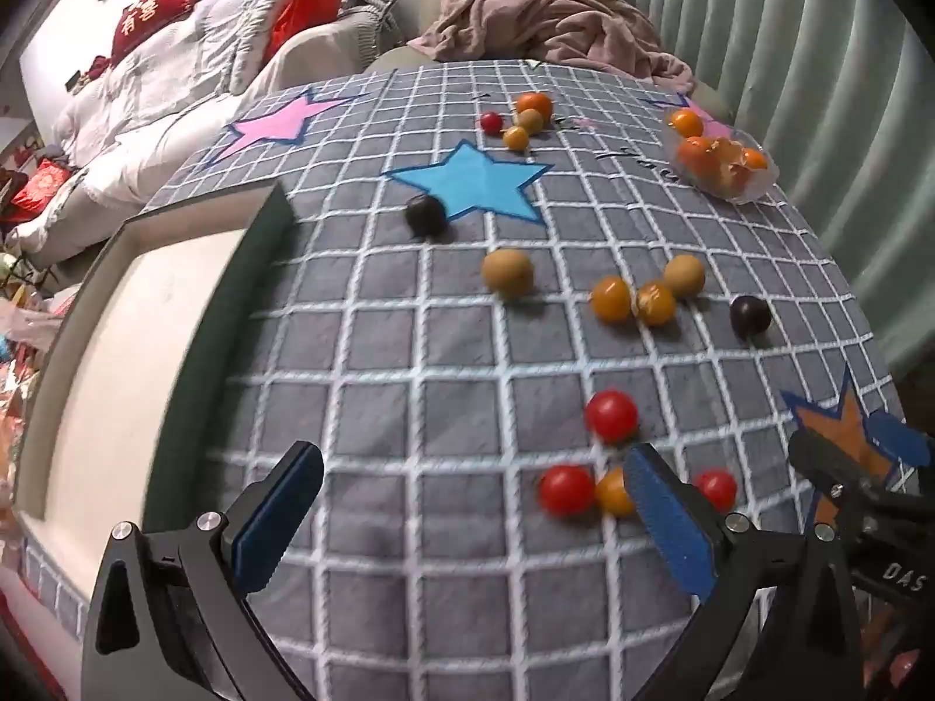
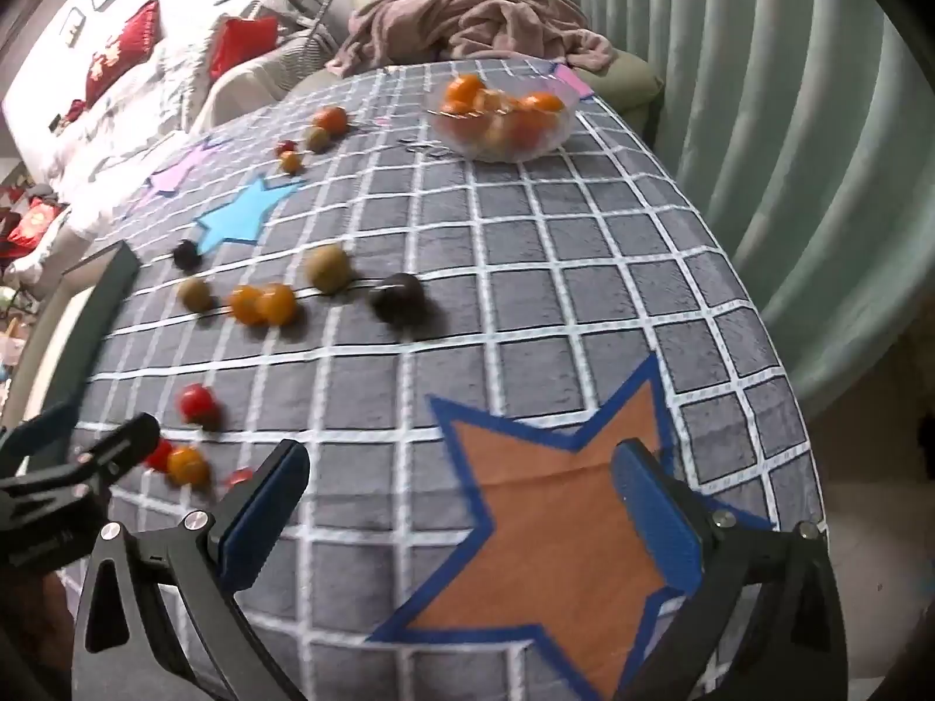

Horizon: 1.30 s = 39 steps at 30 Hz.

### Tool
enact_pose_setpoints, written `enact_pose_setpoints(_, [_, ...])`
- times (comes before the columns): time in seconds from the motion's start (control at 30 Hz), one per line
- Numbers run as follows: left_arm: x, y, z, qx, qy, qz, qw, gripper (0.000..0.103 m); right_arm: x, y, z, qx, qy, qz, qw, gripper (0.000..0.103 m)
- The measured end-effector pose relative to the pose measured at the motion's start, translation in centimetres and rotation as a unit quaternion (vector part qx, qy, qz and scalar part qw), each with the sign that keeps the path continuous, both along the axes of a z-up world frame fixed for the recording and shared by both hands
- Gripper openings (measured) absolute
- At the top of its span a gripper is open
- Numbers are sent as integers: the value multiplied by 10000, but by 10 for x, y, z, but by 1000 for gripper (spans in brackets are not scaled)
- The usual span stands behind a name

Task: Organize fruits
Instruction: 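Move both tools toward the brown fruit and dark plum on the cloth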

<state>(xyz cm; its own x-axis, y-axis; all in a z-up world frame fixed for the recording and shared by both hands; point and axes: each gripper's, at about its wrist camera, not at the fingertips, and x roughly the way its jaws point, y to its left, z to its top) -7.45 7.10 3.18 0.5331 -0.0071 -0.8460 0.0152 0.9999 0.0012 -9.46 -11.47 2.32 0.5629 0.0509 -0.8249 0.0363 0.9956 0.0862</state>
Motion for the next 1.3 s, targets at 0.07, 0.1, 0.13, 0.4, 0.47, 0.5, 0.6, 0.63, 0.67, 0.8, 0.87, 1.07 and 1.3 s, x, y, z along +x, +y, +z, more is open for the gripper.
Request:
enact_pose_setpoints(0.07, [-8,5,2,15,6,30,10000,103,-6,7,6,6,-22,95,10000,103])
enact_pose_setpoints(0.1, [-13,8,4,25,0,36,10000,103,-9,11,9,12,-19,139,9999,103])
enact_pose_setpoints(0.13, [-16,10,5,41,0,43,10000,103,-12,15,11,21,-17,182,9998,103])
enact_pose_setpoints(0.4, [-47,26,10,-2,33,112,9999,103,-32,38,23,22,-54,425,9991,103])
enact_pose_setpoints(0.47, [-53,28,12,40,14,103,9999,103,-37,42,25,36,-55,457,9989,103])
enact_pose_setpoints(0.5, [-55,29,13,56,6,102,9999,103,-39,44,26,46,-52,471,9989,103])
enact_pose_setpoints(0.6, [-62,33,15,34,-5,125,9999,103,-43,50,30,42,-65,532,9986,103])
enact_pose_setpoints(0.63, [-64,35,16,9,1,137,9999,103,-45,51,32,40,-71,550,9985,103])
enact_pose_setpoints(0.67, [-65,36,16,-7,11,148,9999,103,-45,53,33,45,-72,566,9984,103])
enact_pose_setpoints(0.8, [-71,37,16,-24,58,170,9998,103,-50,57,36,73,-94,602,9981,103])
enact_pose_setpoints(0.87, [-75,37,17,-20,59,167,9998,103,-52,59,37,76,-98,624,9980,103])
enact_pose_setpoints(1.07, [-81,40,18,-20,41,200,9998,103,-57,64,38,80,-108,662,9977,103])
enact_pose_setpoints(1.3, [-84,40,18,-2,86,213,9997,103,-59,65,38,90,-99,675,9976,103])
